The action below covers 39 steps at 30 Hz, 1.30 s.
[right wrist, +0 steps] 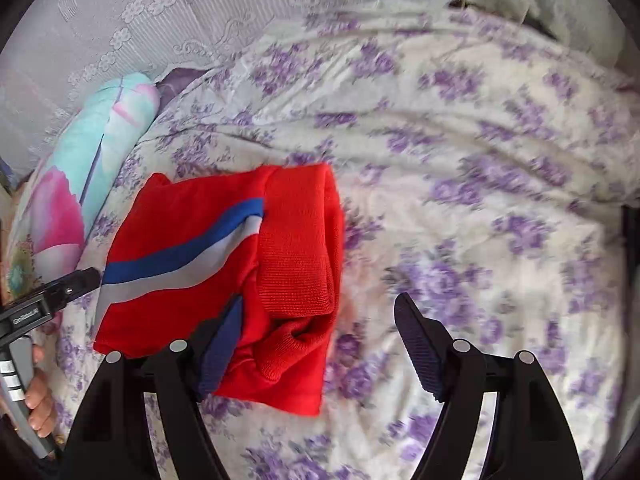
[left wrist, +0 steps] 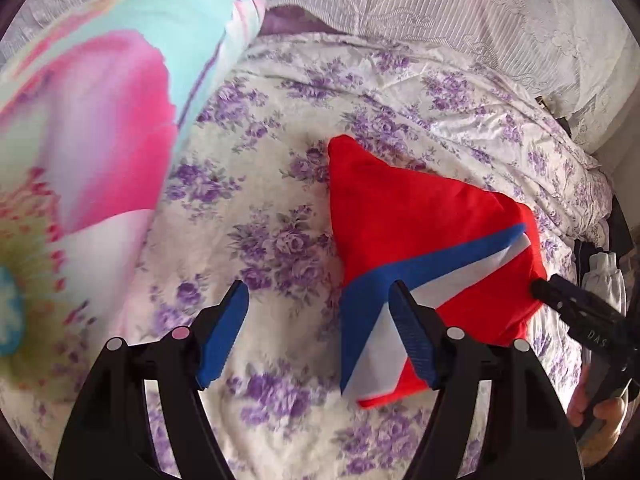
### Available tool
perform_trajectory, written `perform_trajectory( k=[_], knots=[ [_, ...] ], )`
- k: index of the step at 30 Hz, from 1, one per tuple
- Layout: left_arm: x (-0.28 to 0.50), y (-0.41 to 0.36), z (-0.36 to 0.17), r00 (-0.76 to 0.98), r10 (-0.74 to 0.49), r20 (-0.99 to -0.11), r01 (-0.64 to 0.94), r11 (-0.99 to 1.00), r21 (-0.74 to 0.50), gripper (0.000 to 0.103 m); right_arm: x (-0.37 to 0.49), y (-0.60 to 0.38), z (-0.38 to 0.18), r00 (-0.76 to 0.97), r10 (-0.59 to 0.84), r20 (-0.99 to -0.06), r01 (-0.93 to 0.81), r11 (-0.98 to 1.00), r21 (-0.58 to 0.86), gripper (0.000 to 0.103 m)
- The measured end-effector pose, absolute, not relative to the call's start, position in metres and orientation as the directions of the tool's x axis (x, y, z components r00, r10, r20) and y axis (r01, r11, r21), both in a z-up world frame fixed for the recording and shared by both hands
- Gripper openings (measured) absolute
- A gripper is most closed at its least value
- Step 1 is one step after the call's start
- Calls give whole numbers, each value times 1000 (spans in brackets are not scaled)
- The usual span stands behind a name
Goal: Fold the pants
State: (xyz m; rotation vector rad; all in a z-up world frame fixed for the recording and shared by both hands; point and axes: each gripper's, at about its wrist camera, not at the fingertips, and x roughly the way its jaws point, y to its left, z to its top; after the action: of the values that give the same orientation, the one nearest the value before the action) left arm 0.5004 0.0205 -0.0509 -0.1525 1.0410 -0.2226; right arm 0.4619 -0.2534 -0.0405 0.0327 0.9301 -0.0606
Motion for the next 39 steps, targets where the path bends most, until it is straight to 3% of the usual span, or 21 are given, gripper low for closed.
perform_trajectory(
  k=[2, 4, 5, 11, 17, 25, 30, 39],
  knots=[
    [469, 19, -28, 517, -239, -822, 123, 971, -204, 73, 433, -245, -13, 649, -66, -758, 70, 997, -26, 81],
    [428, 12, -7, 556, -223, -800, 151, 974, -166, 96, 396, -236, 10, 691, -5, -723, 32, 999, 24, 87],
    [403, 9, 4, 589, -212, -780, 159, 977, -145, 98, 379, -231, 18, 704, 12, -710, 25, 999, 42, 90],
    [267, -15, 35, 698, -101, -709, 159, 987, 16, 98, 264, -226, -1, 677, 55, -734, 53, 991, 124, 98],
    [187, -23, 38, 771, -79, -632, 113, 994, 14, 98, 205, -246, -42, 689, -13, -725, 135, 985, 111, 98],
    [158, -34, 38, 860, -9, -509, 55, 996, 75, 98, 179, -239, -43, 767, -49, -640, 106, 993, 51, 98],
    [166, -25, 24, 826, -69, -560, 77, 997, -9, 98, 167, -230, -37, 795, -79, -602, 92, 996, -9, 98],
    [168, -21, 15, 831, -32, -555, 27, 999, -17, 98, 171, -243, -44, 778, -88, -622, 137, 990, 32, 98]
  ],
)
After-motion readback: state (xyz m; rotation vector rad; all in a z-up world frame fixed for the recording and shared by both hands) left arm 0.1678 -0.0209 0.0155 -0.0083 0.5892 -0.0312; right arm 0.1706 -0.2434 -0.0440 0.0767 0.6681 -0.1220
